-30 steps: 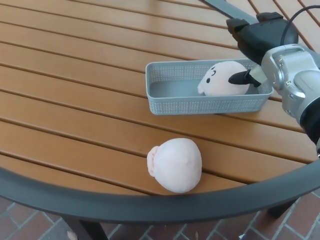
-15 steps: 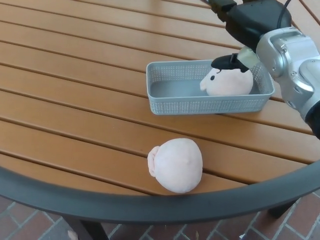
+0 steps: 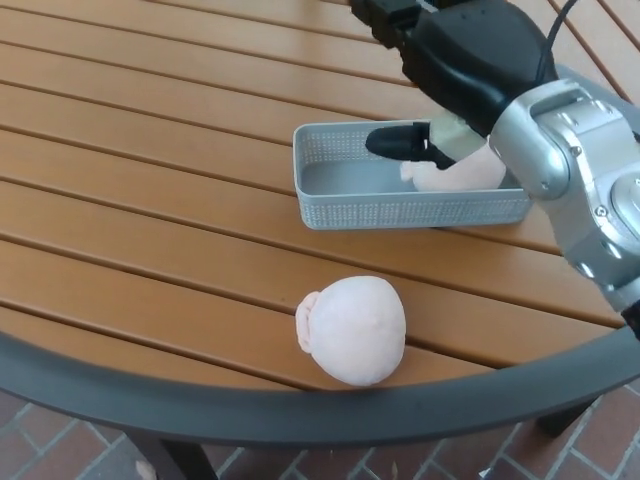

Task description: The robot walks towards a desk kept outside and uses its right hand to pick up two emotional support dumplings one after the other and puts it in a container kept in front of it on the desk

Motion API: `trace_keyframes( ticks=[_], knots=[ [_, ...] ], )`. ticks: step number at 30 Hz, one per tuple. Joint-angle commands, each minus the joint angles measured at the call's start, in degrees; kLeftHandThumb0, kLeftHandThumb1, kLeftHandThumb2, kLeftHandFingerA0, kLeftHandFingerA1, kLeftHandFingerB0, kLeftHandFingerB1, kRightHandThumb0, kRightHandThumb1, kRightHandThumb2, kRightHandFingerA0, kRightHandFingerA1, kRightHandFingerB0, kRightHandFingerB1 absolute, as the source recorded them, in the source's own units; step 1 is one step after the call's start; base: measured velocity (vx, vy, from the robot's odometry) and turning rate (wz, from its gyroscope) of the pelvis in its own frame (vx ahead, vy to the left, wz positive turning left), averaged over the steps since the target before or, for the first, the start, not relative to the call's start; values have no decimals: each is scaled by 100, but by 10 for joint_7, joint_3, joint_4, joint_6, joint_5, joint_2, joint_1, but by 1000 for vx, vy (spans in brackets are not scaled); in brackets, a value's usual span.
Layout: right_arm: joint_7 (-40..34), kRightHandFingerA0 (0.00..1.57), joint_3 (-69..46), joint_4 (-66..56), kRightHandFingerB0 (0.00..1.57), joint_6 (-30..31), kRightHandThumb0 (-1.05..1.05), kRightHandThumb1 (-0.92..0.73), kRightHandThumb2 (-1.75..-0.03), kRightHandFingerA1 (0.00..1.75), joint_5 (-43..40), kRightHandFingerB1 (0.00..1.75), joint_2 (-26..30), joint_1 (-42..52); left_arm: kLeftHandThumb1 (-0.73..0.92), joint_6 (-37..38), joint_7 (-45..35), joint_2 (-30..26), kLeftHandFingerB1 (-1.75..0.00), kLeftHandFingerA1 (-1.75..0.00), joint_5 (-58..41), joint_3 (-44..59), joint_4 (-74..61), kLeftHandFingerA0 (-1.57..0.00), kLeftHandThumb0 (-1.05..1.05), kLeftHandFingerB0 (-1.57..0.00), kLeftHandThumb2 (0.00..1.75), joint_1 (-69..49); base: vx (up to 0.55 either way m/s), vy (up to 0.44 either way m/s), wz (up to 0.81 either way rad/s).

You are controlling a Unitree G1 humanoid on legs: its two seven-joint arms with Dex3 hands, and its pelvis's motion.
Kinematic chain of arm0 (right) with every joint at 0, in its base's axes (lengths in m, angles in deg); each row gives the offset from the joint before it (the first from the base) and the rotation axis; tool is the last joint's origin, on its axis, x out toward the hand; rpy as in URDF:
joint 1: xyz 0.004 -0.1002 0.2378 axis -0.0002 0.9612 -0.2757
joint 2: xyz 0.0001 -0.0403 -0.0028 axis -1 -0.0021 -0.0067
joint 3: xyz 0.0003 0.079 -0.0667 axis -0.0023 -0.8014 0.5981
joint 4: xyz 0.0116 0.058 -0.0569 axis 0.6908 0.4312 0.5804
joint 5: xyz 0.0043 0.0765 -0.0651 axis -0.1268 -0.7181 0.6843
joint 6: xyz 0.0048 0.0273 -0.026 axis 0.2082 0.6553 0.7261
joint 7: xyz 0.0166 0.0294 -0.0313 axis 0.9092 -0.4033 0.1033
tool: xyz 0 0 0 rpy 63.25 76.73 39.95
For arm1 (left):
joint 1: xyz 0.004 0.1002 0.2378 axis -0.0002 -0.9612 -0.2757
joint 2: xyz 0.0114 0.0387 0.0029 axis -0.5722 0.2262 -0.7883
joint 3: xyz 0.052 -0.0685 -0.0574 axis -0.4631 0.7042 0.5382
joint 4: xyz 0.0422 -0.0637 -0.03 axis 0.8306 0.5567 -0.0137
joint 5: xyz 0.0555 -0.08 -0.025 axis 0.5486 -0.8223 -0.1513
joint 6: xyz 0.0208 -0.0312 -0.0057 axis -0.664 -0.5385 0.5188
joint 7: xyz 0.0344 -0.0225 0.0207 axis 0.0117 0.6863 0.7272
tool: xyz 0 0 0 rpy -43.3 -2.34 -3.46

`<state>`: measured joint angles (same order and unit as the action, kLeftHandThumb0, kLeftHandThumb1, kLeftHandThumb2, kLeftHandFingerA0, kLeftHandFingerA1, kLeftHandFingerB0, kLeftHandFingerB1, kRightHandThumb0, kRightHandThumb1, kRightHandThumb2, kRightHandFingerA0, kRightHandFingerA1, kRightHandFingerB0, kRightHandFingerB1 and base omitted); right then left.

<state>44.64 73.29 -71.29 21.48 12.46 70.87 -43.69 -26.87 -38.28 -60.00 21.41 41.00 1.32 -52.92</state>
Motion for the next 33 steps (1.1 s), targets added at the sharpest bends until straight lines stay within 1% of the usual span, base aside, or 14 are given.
trace_keyframes(
  ticks=[1, 5, 9, 13, 16, 18, 19, 22, 26, 28, 29, 31, 32, 33],
  knots=[
    [283, 0, -44, -461, 0, 132, -105, -64, -108, 9, -29, 0, 109, 225, 61, 2, 11, -16, -59, -78, 2, 2, 3, -83, -23, -78, 56, 23, 0, 0, 0],
    [343, 0, -15, -483, 0, 157, -105, -62, -107, 8, -40, 0, 133, 262, 57, 7, 8, -14, -61, -81, 0, 4, 4, -82, -25, -78, 56, 21, 0, 0, 0],
    [365, 0, 4, -482, 0, 160, -105, -62, -106, 5, -30, 0, 141, 277, 59, 9, 10, -13, -60, -81, 1, 4, 6, -83, -24, -79, 56, 23, 0, 0, 0],
    [360, 0, 15, -457, 0, 154, -105, -62, -106, 6, -26, 2, 139, 289, 59, 10, 7, -13, -61, -81, -1, 5, 6, -82, -27, -77, 56, 22, 0, 0, 0],
    [354, 0, 23, -426, 0, 153, -105, -62, -106, 8, -24, 2, 134, 296, 59, 6, 11, -13, -60, -81, -2, 6, 6, -83, -25, -78, 56, 24, 0, 0, 0],
    [349, 0, 29, -399, 0, 152, -105, -63, -106, 9, -21, 3, 126, 296, 62, 6, 11, -13, -60, -79, -3, 7, 7, -82, -25, -77, 57, 24, 0, 0, 0],
    [354, 0, 35, -389, 0, 157, -105, -64, -107, 9, -17, 5, 121, 294, 59, 6, 11, -13, -60, -80, -2, 6, 6, -82, -25, -78, 56, 24, 0, 0, 0],
    [364, 0, 53, -367, 0, 170, -105, -64, -107, 7, -3, 4, 106, 290, 59, 5, 9, -13, -61, -80, -3, 7, 7, -82, -26, -78, 56, 24, 0, 0, 0],
    [360, 0, 82, -347, 0, 184, -105, -64, -106, 5, 15, 4, 75, 302, 63, 12, 11, -14, -61, -81, 1, 4, 6, -82, -22, -77, 57, 23, 0, 0, 0],
    [358, 0, 85, -346, 0, 184, -105, -64, -106, 5, 16, 4, 71, 304, 63, 12, 9, -14, -61, -81, -1, 6, 7, -82, -22, -77, 57, 23, 0, 0, 0],
    [347, 0, 92, -333, 0, 186, -105, -64, -105, 4, 19, 4, 59, 308, 59, 10, 9, -16, -59, -79, 1, 5, 10, -82, -26, -77, 56, 24, 0, 0, 0],
    [342, 0, 99, -320, 0, 189, -105, -65, -105, 4, 25, 4, 48, 311, 61, 9, 10, -16, -59, -78, 1, 5, 12, -82, -24, -77, 56, 23, 0, 0, 0],
    [322, 0, 104, -295, 0, 182, -105, -65, -106, 7, 34, 4, 38, 306, 56, 9, 9, -15, -60, -79, 1, 4, 13, -83, -26, -78, 56, 22, 0, 0, 0],
    [308, 0, 107, -279, 0, 177, -105, -65, -106, 7, 39, 4, 32, 303, 56, 10, 8, -14, -60, -79, 2, 4, 14, -83, -26, -78, 56, 21, 0, 0, 0]
  ],
)
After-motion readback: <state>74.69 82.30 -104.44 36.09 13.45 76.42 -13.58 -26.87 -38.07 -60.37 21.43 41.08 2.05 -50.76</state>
